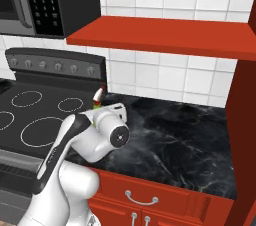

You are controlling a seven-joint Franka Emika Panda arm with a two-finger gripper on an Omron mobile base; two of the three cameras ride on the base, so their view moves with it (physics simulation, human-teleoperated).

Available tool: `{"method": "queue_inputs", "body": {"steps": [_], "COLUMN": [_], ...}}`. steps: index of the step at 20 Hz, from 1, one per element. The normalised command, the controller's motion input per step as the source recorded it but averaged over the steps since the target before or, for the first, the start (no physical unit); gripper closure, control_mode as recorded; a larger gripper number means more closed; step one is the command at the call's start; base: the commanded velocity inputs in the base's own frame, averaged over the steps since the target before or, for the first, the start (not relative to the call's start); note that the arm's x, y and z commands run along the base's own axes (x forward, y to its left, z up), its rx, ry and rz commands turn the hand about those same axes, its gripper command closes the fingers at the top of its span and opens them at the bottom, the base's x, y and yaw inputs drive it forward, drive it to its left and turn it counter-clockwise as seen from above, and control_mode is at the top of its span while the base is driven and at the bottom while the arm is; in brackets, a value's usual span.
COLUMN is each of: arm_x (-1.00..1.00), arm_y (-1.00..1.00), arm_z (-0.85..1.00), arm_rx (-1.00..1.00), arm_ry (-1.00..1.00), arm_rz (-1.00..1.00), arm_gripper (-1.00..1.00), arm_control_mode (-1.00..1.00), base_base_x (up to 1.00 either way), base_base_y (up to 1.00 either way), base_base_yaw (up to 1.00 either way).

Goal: Move the cutting board and knife to the sink. Then move spray from the shelves to the counter.

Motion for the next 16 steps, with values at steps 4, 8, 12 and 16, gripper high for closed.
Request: {"method": "queue_inputs", "body": {"steps": [4, 8, 12, 16], "arm_x": [0.48, 0.37, 0.27, 0.20], "arm_y": [0.02, -0.01, -0.03, 0.00], "arm_z": [-0.43, -0.35, -0.30, -0.33], "arm_rx": [0.00, -0.01, -0.04, -0.07], "arm_ry": [0.00, 0.03, 0.04, 0.01], "arm_rz": [0.05, 0.09, 0.14, 0.14], "arm_gripper": [1.00, 1.00, 1.00, 1.00], "arm_control_mode": [-1.00, -1.00, -1.00, -1.00], "base_base_x": [0.00, 0.00, 0.00, 0.00], "base_base_y": [0.00, 0.00, 0.00, 0.00], "base_base_yaw": [0.00, 0.00, 0.00, 0.00]}}
